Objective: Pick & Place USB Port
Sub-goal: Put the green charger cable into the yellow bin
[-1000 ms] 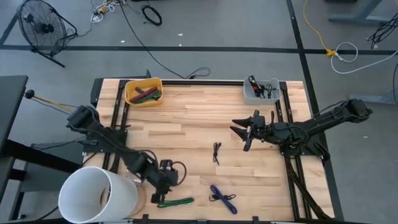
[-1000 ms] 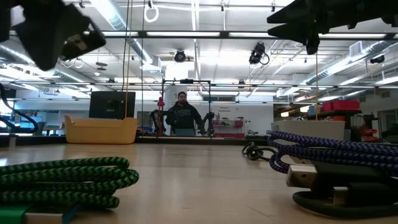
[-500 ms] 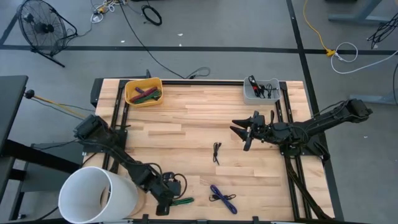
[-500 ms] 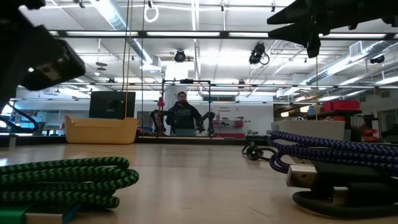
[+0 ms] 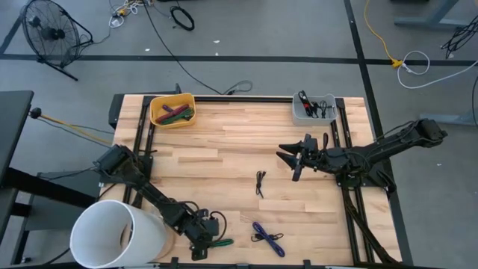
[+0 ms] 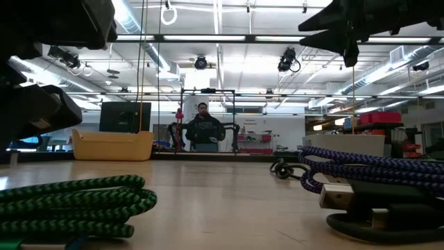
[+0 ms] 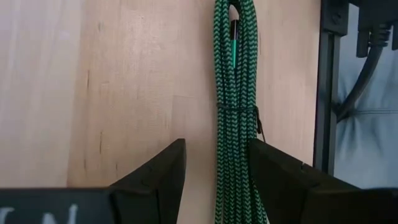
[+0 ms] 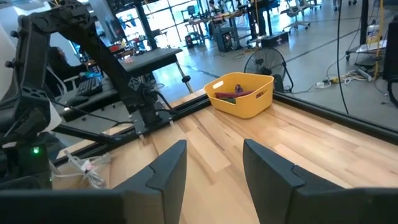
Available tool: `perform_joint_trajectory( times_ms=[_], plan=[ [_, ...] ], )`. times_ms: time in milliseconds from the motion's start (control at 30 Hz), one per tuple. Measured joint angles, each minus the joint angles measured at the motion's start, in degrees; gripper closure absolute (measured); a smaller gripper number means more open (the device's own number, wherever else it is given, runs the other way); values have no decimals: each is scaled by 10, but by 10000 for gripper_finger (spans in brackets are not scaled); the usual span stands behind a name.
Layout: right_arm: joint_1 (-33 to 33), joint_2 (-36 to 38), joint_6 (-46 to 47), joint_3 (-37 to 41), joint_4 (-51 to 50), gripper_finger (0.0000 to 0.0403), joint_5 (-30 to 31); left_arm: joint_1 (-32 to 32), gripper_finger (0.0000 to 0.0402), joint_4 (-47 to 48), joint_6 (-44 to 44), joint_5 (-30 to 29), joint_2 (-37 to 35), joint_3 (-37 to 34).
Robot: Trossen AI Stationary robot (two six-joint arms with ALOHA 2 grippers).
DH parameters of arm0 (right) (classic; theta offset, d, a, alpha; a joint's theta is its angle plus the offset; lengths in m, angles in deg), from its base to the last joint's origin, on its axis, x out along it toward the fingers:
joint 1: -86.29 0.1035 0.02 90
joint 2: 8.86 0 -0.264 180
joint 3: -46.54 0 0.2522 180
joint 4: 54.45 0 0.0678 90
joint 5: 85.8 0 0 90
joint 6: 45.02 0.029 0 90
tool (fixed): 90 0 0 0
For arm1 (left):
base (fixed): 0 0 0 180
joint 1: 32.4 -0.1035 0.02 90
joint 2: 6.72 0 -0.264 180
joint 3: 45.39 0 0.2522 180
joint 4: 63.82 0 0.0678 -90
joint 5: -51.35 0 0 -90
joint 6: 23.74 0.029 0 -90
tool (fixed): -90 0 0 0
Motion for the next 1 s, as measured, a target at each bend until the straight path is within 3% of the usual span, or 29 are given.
perform_joint_trajectory(
  times_ms=[133,467,1000],
  plan=[
    [0,0,0,0,-7,243,0,0,220,-1,-17,1,0,0],
    [0,0,0,0,-13,243,0,-6,220,-13,-22,68,-18,-1],
    [0,0,13,0,-21,243,0,19,220,-5,-64,-10,-10,0]
  ],
)
